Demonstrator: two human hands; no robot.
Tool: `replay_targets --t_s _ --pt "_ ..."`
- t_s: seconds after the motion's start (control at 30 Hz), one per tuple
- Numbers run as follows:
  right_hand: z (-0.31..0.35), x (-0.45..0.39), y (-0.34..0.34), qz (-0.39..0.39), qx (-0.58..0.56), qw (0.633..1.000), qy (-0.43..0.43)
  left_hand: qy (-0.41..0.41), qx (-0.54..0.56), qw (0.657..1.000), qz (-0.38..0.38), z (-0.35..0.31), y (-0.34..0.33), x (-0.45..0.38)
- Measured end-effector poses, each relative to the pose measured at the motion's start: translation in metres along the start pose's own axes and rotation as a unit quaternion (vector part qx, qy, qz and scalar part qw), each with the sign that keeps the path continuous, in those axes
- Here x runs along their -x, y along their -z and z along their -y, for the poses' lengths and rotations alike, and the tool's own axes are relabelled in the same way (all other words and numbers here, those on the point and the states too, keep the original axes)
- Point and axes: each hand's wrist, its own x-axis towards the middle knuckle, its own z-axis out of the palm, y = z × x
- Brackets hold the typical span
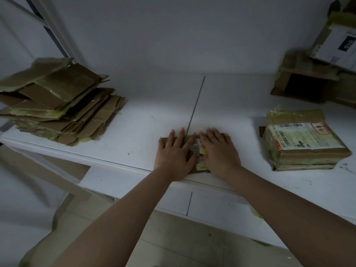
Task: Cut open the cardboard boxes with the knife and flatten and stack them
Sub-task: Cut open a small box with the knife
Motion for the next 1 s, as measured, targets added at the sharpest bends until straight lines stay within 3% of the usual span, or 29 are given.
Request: replay_targets --t_s 0.37,0.5,0.6,0.7,0.77,0.87,1.0 --pt "0.001 -0.001 -0.002 -0.007 0.018 1.0 -0.004 0.013 -0.003 1.0 -0.005 -0.001 -0.005 -0.001" --pt "-0.005 -0.007 0.008 0.051 -0.053 0.997 -0.001 0.024 0.003 1.0 0.005 -0.001 0.003 0.001" --pt "-0.011 -0.007 0.03 0.024 -0.178 0.984 -0.005 0.05 0.028 0.997 -0.048 -0.004 0.01 0.008" --pt "-0.02 0.0 0.04 -0.04 -0.158 0.986 -0.035 0.094 0.086 0.982 -0.137 -0.001 0.021 0.02" --pt "-0.024 0.006 0.037 -0.048 -0.148 0.983 -0.095 0.144 0.098 0.972 -0.156 0.006 0.024 0.028" --pt "-0.019 0.015 0.028 -0.034 -0.15 0.975 -0.161 0.218 0.087 0.968 -0.088 0.015 0.023 0.036" --pt "-0.003 0.021 0.02 -0.061 -0.178 0.972 -0.14 0.218 0.158 0.961 -0.059 0.011 0.019 0.046"
